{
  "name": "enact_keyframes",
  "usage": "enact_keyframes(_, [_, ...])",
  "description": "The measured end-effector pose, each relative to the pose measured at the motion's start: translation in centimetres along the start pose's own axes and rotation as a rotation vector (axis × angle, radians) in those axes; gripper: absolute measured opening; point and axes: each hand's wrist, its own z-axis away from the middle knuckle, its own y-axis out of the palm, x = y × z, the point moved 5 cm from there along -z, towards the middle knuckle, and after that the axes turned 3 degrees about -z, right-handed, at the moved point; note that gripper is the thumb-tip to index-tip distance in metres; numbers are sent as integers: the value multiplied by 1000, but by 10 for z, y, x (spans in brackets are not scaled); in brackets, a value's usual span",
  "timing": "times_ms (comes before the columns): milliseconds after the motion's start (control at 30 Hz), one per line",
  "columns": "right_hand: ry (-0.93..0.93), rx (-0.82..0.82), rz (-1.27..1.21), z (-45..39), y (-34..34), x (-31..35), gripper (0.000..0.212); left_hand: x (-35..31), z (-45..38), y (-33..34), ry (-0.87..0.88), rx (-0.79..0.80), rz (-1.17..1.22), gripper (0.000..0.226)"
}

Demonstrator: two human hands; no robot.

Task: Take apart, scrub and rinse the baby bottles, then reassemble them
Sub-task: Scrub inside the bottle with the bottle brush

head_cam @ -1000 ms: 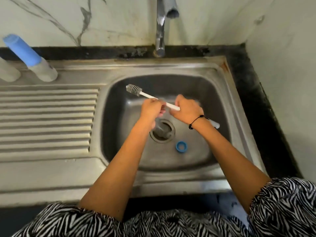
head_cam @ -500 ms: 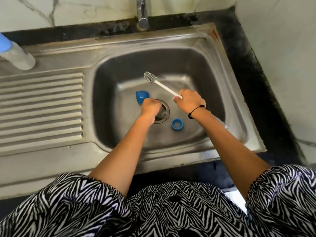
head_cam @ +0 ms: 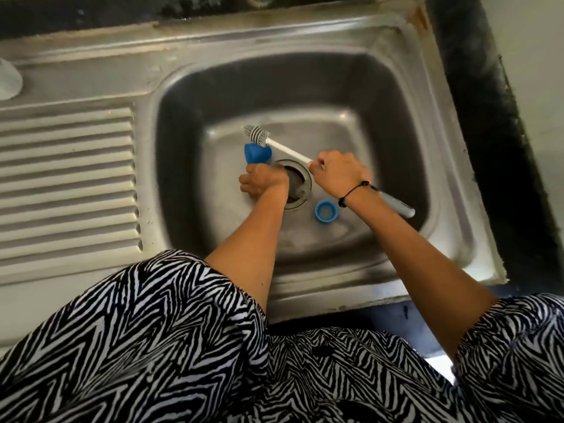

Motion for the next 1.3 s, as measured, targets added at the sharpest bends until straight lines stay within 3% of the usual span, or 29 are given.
enact_keyframes(300, [-86, 2, -29, -7, -9, 11, 25, 1, 14, -6, -25, 11, 178, 37])
enact_keyframes(400, [-113, -14, -33, -1, -20, 8, 30, 9, 17, -29, 20, -119, 395, 31])
enact_keyframes(467, [-114, -21, -44, 3, -26, 9, 38, 16, 19, -49, 35, -196, 660, 18])
enact_keyframes(533, [-121, -29, -54, 9, -27, 13, 46, 25, 19, -65, -21, -220, 892, 23])
enact_keyframes(600, [-146, -45, -63, 14, -27, 20, 51, 28, 21, -74, -97, -139, 1137, 18])
enact_keyframes(733, [-212, -103, -94, 30, -25, 31, 56, 26, 35, -85, -212, 112, 1574, 38])
enact_keyframes(833, [-228, -122, -157, 40, -21, 30, 56, 22, 50, -93, -190, 260, 1815, 50])
enact_keyframes(1067, [-251, -137, -314, 66, -12, 31, 55, 17, 68, -126, -83, 238, 1913, 66])
enact_keyframes(1200, [-323, -175, -301, 71, -14, 35, 56, 8, 74, -145, 193, 247, 1835, 100])
enact_keyframes(1300, [-437, -182, -237, 76, -11, 42, 57, -2, 67, -149, 121, 401, 2001, 62])
